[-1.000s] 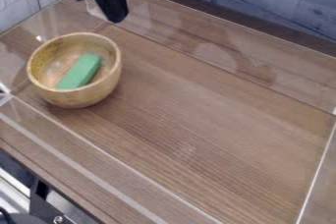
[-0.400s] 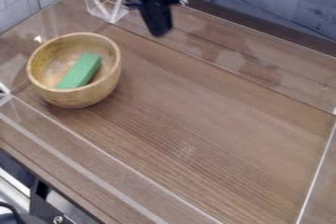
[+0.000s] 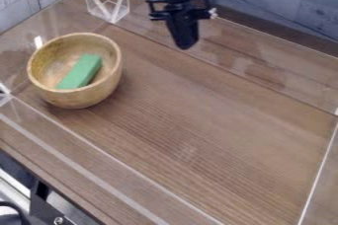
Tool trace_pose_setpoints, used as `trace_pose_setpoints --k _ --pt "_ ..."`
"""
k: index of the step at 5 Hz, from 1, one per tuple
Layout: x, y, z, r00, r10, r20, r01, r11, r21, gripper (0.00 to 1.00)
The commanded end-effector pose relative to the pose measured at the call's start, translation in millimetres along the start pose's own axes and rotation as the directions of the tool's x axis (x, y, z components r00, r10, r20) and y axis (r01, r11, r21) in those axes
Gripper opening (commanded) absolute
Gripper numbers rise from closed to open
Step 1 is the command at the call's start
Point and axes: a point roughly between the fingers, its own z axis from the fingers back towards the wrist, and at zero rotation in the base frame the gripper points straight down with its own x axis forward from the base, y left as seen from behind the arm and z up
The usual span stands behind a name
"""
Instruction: Move green stick from inside the wooden bowl to the table next to it
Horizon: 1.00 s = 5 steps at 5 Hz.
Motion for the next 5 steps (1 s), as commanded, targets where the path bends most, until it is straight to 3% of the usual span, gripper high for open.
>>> trace_pose_setpoints --k 1,3,5 --pt "12.7 -19 22.2 0.996 -0.008 0.086 0.004 0.999 0.036 0.00" --pt "14.4 -16 1.8 0.992 -0.122 0.040 0.119 0.990 0.070 0.00" --pt "-3.8 1 7.7 0.980 -0.199 0.009 0.198 0.978 0.070 0.00"
